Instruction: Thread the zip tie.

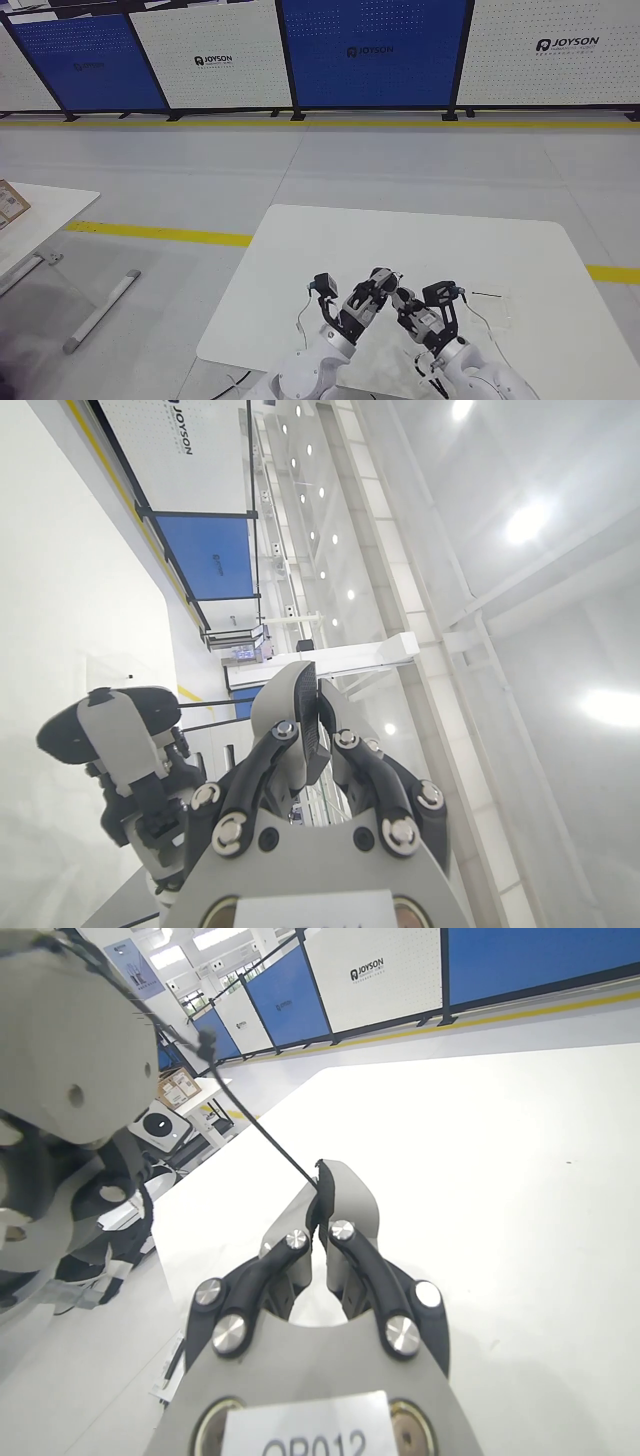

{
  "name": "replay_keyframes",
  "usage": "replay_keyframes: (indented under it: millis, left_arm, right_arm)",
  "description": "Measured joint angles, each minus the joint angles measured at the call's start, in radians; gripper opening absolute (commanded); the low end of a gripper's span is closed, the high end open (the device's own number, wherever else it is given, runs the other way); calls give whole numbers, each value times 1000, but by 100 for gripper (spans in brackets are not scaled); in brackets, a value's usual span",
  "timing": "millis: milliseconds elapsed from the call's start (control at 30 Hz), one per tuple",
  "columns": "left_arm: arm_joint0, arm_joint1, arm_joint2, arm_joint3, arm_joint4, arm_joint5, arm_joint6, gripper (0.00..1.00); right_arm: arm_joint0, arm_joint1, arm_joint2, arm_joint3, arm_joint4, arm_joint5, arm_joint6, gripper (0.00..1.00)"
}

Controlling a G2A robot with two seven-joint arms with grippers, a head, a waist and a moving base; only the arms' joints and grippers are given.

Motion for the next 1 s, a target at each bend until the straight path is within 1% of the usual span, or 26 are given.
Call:
replay_keyframes:
  millis: [67,167,267,333,500,600,700,800,1000]
  left_arm:
    - [-3,-1,-2,5,0,13,12,0]
    - [-5,-1,-14,9,-14,19,28,0]
    - [-1,0,-33,16,-21,29,44,0]
    - [0,1,-48,29,-22,38,54,0]
    - [3,4,-81,80,-31,46,78,0]
    - [3,3,-105,112,-65,46,96,0]
    - [-4,2,-127,150,-98,33,110,0]
    - [-11,1,-135,171,-144,32,87,0]
    - [-10,1,-134,170,-141,34,85,0]
  right_arm:
    - [-11,2,19,-7,23,2,-16,100]
    - [-48,8,66,-23,60,-19,-65,100]
    - [-93,16,127,-47,107,-40,-126,100]
    - [-126,20,174,-67,153,-59,-167,100]
    - [-212,29,292,-120,268,-89,-258,100]
    - [-250,33,359,-131,333,-97,-293,100]
    - [-275,34,410,-136,416,-105,-316,100]
    - [-278,34,417,-141,437,-104,-315,100]
    - [-278,34,416,-140,434,-104,-314,100]
